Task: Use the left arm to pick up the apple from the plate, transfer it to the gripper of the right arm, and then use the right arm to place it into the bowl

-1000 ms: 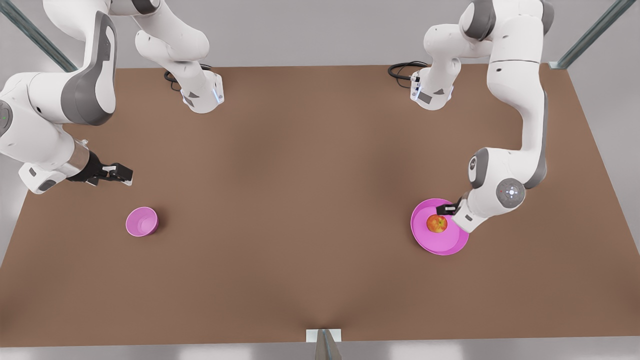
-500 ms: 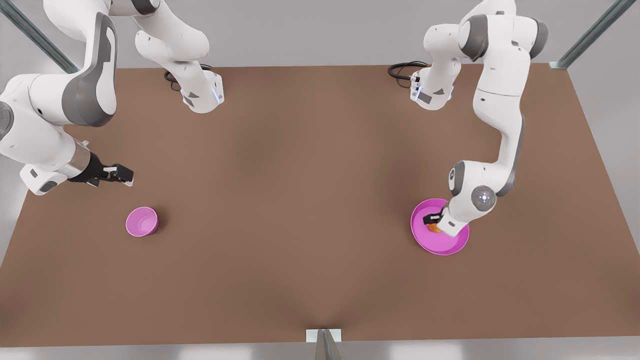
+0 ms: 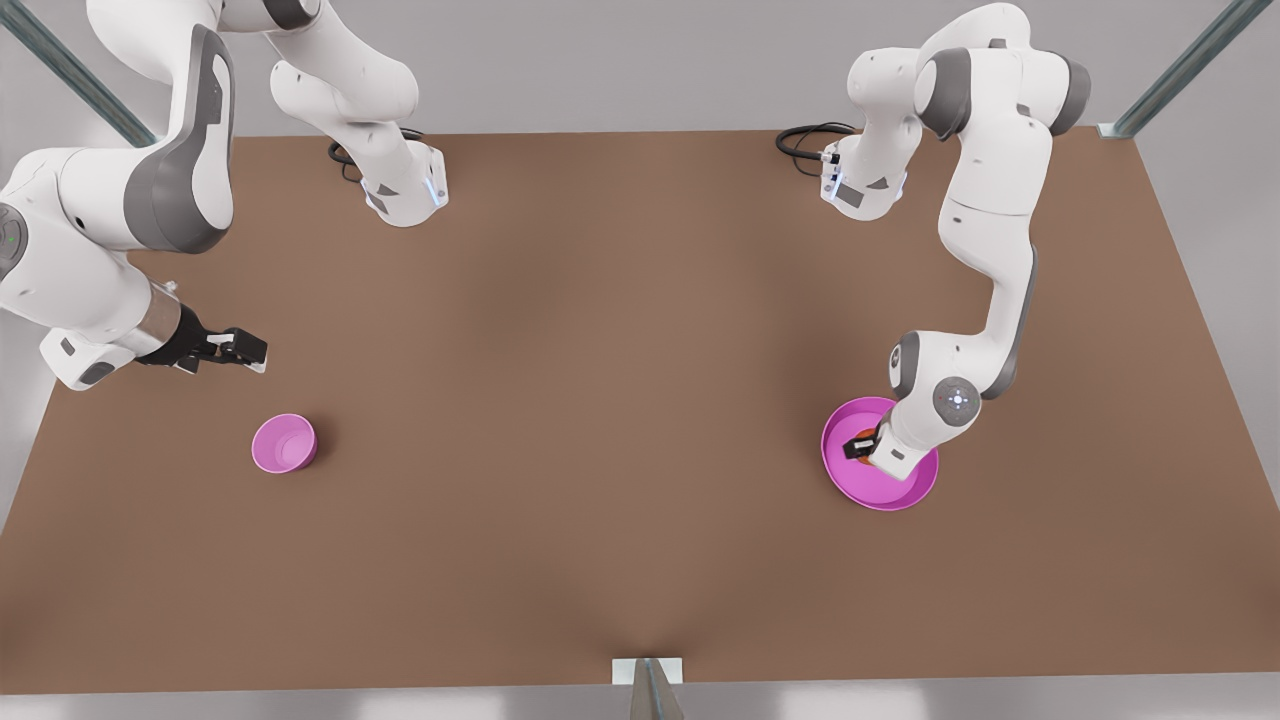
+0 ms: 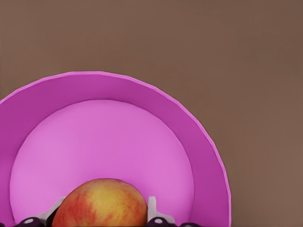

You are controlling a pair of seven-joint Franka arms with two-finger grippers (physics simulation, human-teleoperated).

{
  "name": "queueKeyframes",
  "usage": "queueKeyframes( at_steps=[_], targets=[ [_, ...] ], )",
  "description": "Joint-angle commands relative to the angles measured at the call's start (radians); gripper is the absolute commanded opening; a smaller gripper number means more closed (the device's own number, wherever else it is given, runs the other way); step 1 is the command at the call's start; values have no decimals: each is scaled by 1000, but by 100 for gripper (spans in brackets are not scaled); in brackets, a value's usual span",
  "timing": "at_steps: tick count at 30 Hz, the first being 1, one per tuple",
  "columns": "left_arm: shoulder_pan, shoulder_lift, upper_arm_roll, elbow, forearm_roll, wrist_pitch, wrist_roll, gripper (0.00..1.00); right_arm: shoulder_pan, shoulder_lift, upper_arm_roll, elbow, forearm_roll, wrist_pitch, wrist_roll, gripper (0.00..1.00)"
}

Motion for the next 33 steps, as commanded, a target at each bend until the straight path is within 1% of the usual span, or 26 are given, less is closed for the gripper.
queueKeyframes(
  at_steps=[1, 6, 10, 12, 13, 14, 15, 16, 17, 19, 20, 21, 22, 23, 24, 25, 26, 27, 28, 30, 31, 32, 33],
  targets=[
    [0, -1, 0, 0, 2, 8, -33, 83, 0, -1, -1, 0, 0, 0, -1, 100],
    [-1, 4, 0, 0, 2, 8, -33, 83, 0, -1, -1, 0, 0, 0, -1, 100],
    [-1, 6, -2, 2, 2, 7, -33, 81, 0, 0, 1, 0, 2, 0, -1, 100],
    [0, -19, -3, 3, 3, -6, -29, 78, 0, -1, 1, 0, 2, 0, -1, 100],
    [-1, -34, -5, 3, 2, -7, -29, 78, 0, -1, 1, 0, 2, 0, -1, 100],
    [-1, -86, -9, 19, 3, -85, -21, 78, 0, 0, 1, 0, 2, 0, -1, 100],
    [2, -131, -31, 30, 2, -140, 60, 75, 0, 0, 1, 0, 2, 0, -1, 100],
    [2, -171, -69, 65, -43, -209, 102, 76, 1, 0, 1, 0, 2, 0, -1, 100],
    [0, -182, -106, 140, -90, -298, 102, 76, 1, 0, 1, 0, 2, 0, -1, 100],
    [2, -176, -199, 220, -225, -322, 102, 76, 3, 0, 2, 0, 2, 0, 3, 100],
    [-1, -151, -236, 273, -324, -322, 102, 76, 3, 0, 2, 0, 2, -2, 3, 100],
    [-11, -131, -256, 287, -331, -319, 178, 76, 7, 0, 5, 0, 5, 0, 8, 100],
    [-9, -113, -279, 315, -446, -308, 373, 76, 14, 0, 7, 0, 12, 0, 10, 100],
    [-30, -67, -288, 399, -502, -303, 532, 76, 15, 0, 8, 0, 84, -2, 10, 100],
    [-49, -39, -304, 434, -549, -271, 644, 76, 15, 13, 8, 0, 189, -7, -1, 100],
    [-52, -33, -334, 435, -586, -216, 784, 76, 15, 33, 8, 0, 288, -8, -1, 100],
    [-54, -8, -368, 445, -673, -161, 960, 76, 15, 69, 8, 0, 435, 4, 10, 100],
    [-64, 22, -374, 493, -695, -142, 1098, 76, 15, 88, 8, 0, 521, 39, 11, 100],
    [-78, 53, -399, 530, -728, -88, 1281, 76, 15, 131, 8, 5, 641, 90, 11, 100],
    [-81, 85, -410, 531, -982, -35, 1634, 76, 18, 223, 10, 8, 948, 242, 0, 100],
    [-89, 105, -411, 536, -1083, -33, 1764, 76, 64, 257, 10, 8, 1022, 302, -1, 100],
    [-109, 145, -411, 566, -1218, -33, 1953, 76, 129, 290, 10, 4, 1095, 418, -9, 100],
    [-121, 173, -414, 597, -1265, -33, 2036, 75, 168, 309, 10, 4, 1161, 475, -91, 100]
  ],
)
